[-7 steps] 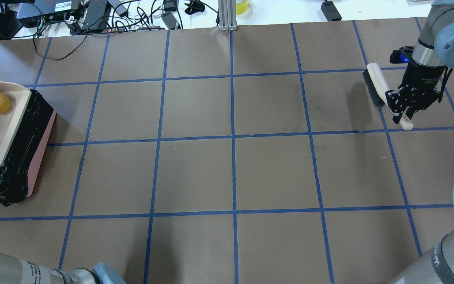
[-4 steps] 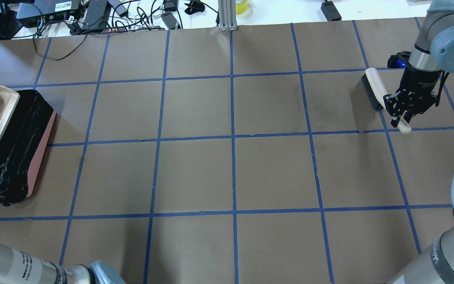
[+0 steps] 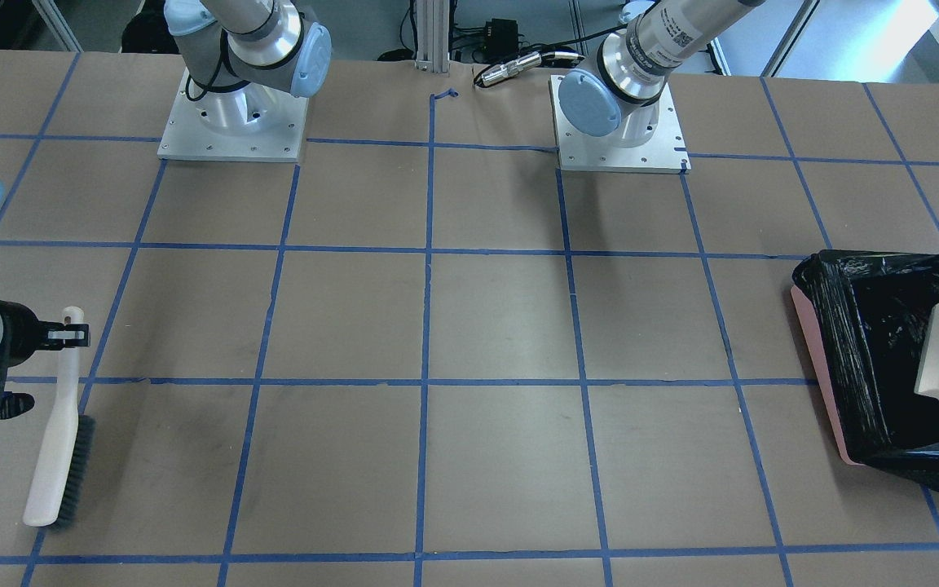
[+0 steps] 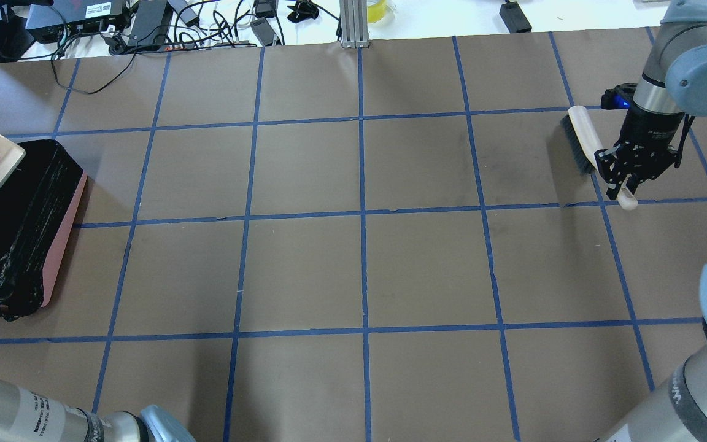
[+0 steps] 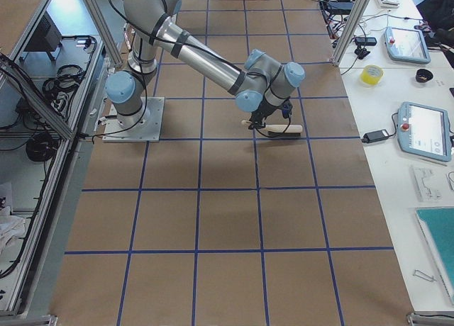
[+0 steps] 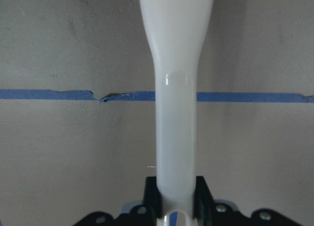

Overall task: Sweep and dump trash into bin
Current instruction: 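Tip the dustpan into the bin with the left gripper while the right releases the brush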

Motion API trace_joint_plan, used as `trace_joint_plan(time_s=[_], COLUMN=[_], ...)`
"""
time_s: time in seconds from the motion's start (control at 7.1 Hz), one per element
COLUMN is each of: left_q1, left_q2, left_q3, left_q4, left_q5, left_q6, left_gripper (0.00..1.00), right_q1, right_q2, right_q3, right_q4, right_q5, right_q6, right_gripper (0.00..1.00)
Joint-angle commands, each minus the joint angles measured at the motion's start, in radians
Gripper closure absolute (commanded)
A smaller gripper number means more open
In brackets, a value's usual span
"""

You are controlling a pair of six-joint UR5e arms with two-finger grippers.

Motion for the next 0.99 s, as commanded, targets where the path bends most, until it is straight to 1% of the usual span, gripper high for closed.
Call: trace_joint_plan(time_s=[0.0,0.14,0.28,0.56,0.7,0.84], left_q1=[0.003,0.004,0.007,0.007,0.007,0.007], left_q2=[0.009,0.017,0.023,0.037,0.042,0.051], left_q3=[-0.007,-0.007,-0.008,-0.008,-0.005,-0.006], left_q4=[0.051,0.055,0.066,0.095,0.097,0.141], left_q5=[-0.07,-0.131,-0.139,-0.175,-0.176,-0.177], left_q6=[0.086,0.106,0.118,0.149,0.154,0.183], left_gripper=[1.0,1.0,1.0,1.0,1.0,1.0], right_q1=[0.0,0.0,0.0,0.0,0.0,0.0], right_q2=[0.01,0.014,0.014,0.022,0.023,0.023], right_q3=[0.001,0.001,0.001,0.001,0.001,0.0], right_q4=[0.0,-0.002,-0.002,-0.002,-0.002,-0.003], right_q5=[0.01,0.013,0.013,0.011,0.011,0.01], right_q6=[-0.005,-0.005,-0.005,-0.002,-0.002,-0.002], right_gripper=[0.72,0.64,0.6,0.59,0.58,0.57])
